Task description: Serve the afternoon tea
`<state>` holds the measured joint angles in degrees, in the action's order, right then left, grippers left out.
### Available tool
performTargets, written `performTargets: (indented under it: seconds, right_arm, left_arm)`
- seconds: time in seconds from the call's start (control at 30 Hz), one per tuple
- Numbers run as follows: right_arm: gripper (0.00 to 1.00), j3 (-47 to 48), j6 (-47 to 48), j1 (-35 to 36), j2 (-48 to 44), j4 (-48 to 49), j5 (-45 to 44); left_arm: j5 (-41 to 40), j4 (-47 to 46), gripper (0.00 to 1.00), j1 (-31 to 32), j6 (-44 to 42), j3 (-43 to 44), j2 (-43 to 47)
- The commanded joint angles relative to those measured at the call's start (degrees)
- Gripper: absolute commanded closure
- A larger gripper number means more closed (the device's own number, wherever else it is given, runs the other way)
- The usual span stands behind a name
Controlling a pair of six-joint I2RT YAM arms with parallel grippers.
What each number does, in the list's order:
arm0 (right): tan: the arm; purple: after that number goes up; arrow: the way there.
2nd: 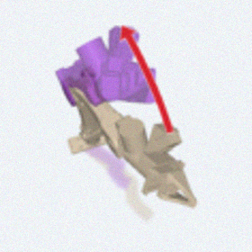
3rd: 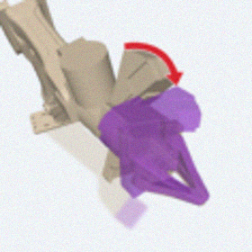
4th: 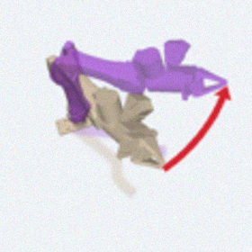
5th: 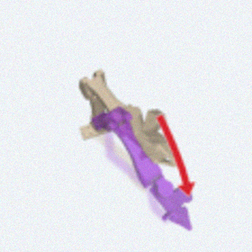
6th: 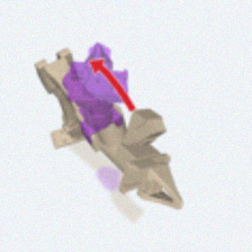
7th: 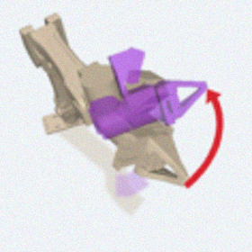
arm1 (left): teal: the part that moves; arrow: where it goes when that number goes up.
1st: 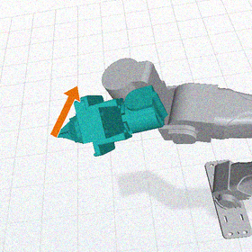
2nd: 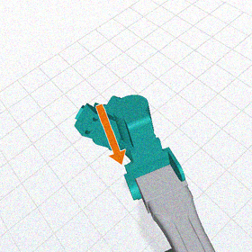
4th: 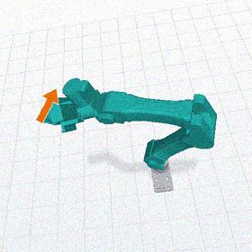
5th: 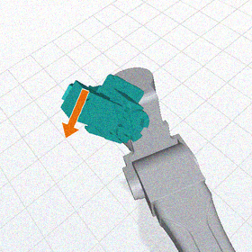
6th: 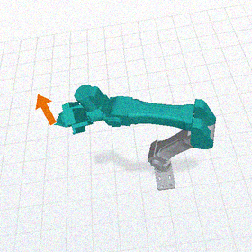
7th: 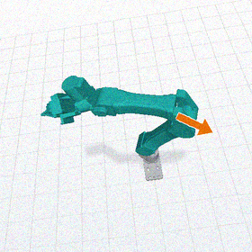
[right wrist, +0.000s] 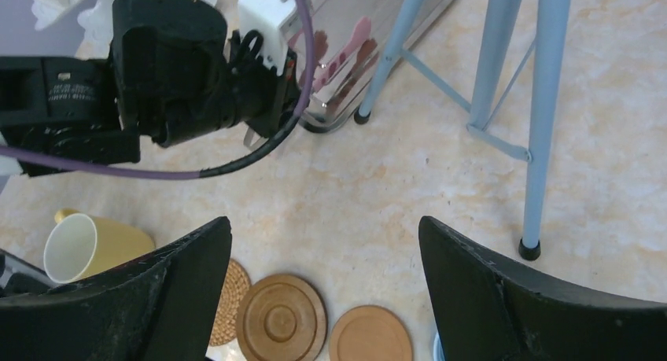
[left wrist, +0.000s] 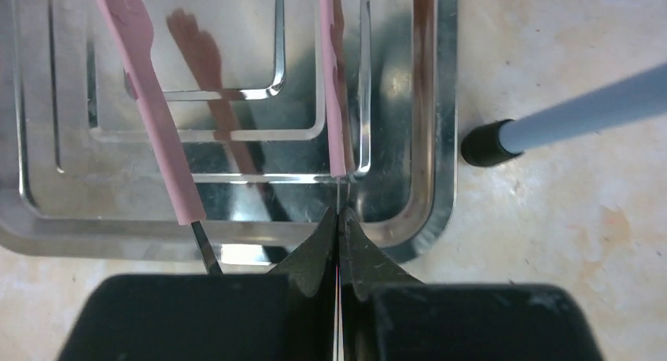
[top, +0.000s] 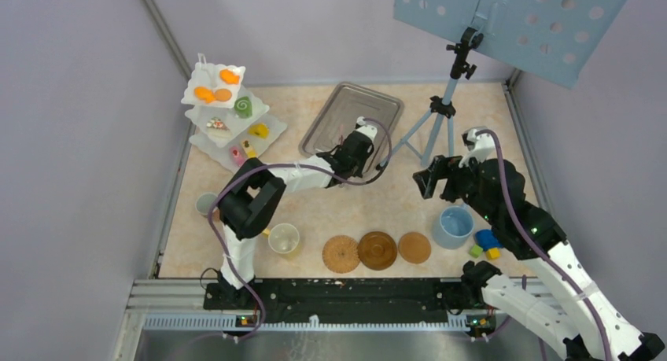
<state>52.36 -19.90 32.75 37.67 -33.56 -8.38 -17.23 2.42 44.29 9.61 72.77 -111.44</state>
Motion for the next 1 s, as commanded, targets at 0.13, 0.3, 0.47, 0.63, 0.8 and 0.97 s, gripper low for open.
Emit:
performTargets:
  seconds: [0.13, 0.3, 0.47, 0.63, 0.8, 0.97]
  right_arm:
    - [0.13, -3.5, -3.9, -0.4, 1.0, 0.2, 6.8]
    - [0.13, -7.6, -7.5, 0.1, 5.5, 4.2, 14.5]
    - [0.13, -10.4, -10.2, 11.7, 10.2, 7.4, 7.9]
    - [0.13, -11.7, -13.2, 25.7, 20.9, 14.2, 2.1]
    - [0.21, -9.7, -15.0, 36.1, 34.3, 23.0, -1.8]
    - [0.62, -4.7, -16.6, 40.5, 47.9, 25.4, -5.3]
  left_arm:
    - [0.0, 1.2, 0.65, -1.8, 1.9, 4.7, -1.7]
    - [0.0, 5.8, 0.45, -2.3, 1.6, 5.3, 3.1]
    - [0.6, 11.6, 0.36, -3.5, 2.7, 2.8, 16.0]
    - [-5.0, 15.5, 0.03, -4.7, 2.1, -5.5, 34.5]
    - [-12.9, 19.6, 0.01, -6.9, 0.2, -13.9, 51.3]
    - [-15.4, 16.5, 0.01, -6.9, -2.3, -19.4, 63.8]
